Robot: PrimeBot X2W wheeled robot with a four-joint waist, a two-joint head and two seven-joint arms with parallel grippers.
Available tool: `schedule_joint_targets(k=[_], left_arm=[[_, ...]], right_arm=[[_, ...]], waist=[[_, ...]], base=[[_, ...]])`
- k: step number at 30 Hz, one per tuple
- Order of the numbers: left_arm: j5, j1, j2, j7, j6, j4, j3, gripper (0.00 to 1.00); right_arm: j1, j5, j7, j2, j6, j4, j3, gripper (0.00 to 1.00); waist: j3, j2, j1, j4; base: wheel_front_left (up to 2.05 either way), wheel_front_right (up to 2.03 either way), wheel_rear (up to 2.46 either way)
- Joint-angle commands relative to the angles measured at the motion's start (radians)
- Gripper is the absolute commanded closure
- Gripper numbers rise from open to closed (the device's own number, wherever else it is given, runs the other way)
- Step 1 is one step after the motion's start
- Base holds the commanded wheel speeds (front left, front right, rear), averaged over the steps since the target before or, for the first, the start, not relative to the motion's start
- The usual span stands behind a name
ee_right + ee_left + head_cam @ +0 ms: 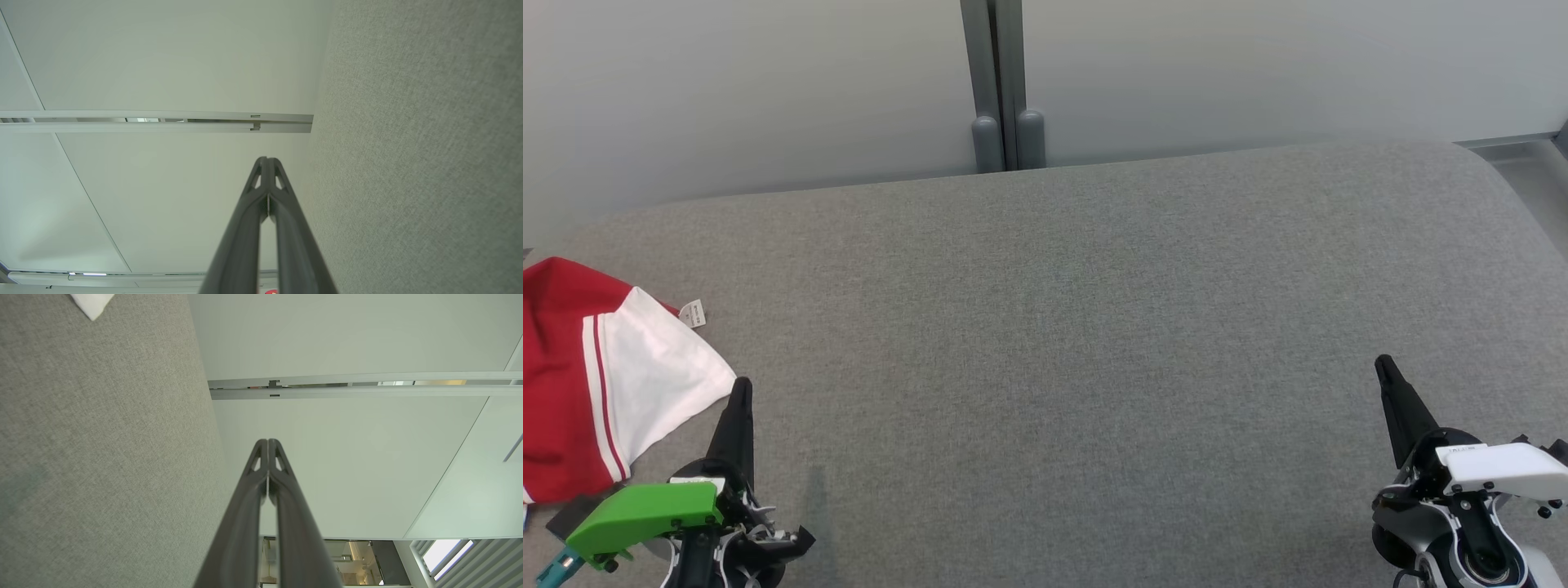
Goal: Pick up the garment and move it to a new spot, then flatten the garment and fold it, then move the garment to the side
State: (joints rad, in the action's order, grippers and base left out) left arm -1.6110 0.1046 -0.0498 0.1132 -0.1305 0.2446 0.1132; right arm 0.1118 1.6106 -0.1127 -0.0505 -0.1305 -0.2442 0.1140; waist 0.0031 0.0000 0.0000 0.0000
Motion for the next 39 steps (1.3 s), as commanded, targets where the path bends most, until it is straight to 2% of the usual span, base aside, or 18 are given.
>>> schedule_joint_targets(k=[1, 7, 8, 16, 22, 39], left_arm=[[0.003, 0.014, -0.008, 0.001, 0.001, -0.001, 0.002, 1.00], [0.003, 0.014, -0.008, 0.001, 0.001, -0.001, 0.002, 1.00], [0.000, 0.000, 0.000, 0.000, 0.000, 0.000, 0.000, 0.00], [0.023, -0.010, 0.001, -0.023, 0.000, 0.039, -0.009, 0.00], [0.102, 0.002, -0.014, -0.054, 0.000, 0.062, -0.027, 0.00], [0.504, 0.009, -0.043, -0.128, 0.001, 0.077, -0.073, 0.00]], right_arm=[[-0.015, -0.002, -0.001, -0.004, -0.001, 0.001, 0.000, 1.00], [-0.015, -0.002, -0.001, -0.004, -0.001, 0.001, 0.000, 1.00], [0.000, 0.000, 0.000, 0.000, 0.000, 0.000, 0.000, 0.00], [-0.004, -0.024, 0.024, 0.005, 0.000, -0.017, -0.015, 0.00], [0.005, -0.115, 0.054, -0.004, 0.000, -0.016, -0.023, 0.00], [0.016, -0.528, 0.128, -0.010, 0.000, 0.016, -0.055, 0.00]], waist=[[0.000, 0.0000, 0.0000, 0.000], [0.000, 0.0000, 0.0000, 0.000], [0.000, 0.0000, 0.0000, 0.000], [0.001, 0.0000, 0.0000, 0.000], [0.004, 0.0000, 0.0000, 0.001], [0.008, 0.0000, 0.0000, 0.000]], base=[[0.00, 0.00, 0.00], [0.00, 0.00, 0.00], [0.00, 0.00, 0.00], [0.00, 0.00, 0.00], [0.00, 0.00, 0.00], [0.00, 0.00, 0.00]])
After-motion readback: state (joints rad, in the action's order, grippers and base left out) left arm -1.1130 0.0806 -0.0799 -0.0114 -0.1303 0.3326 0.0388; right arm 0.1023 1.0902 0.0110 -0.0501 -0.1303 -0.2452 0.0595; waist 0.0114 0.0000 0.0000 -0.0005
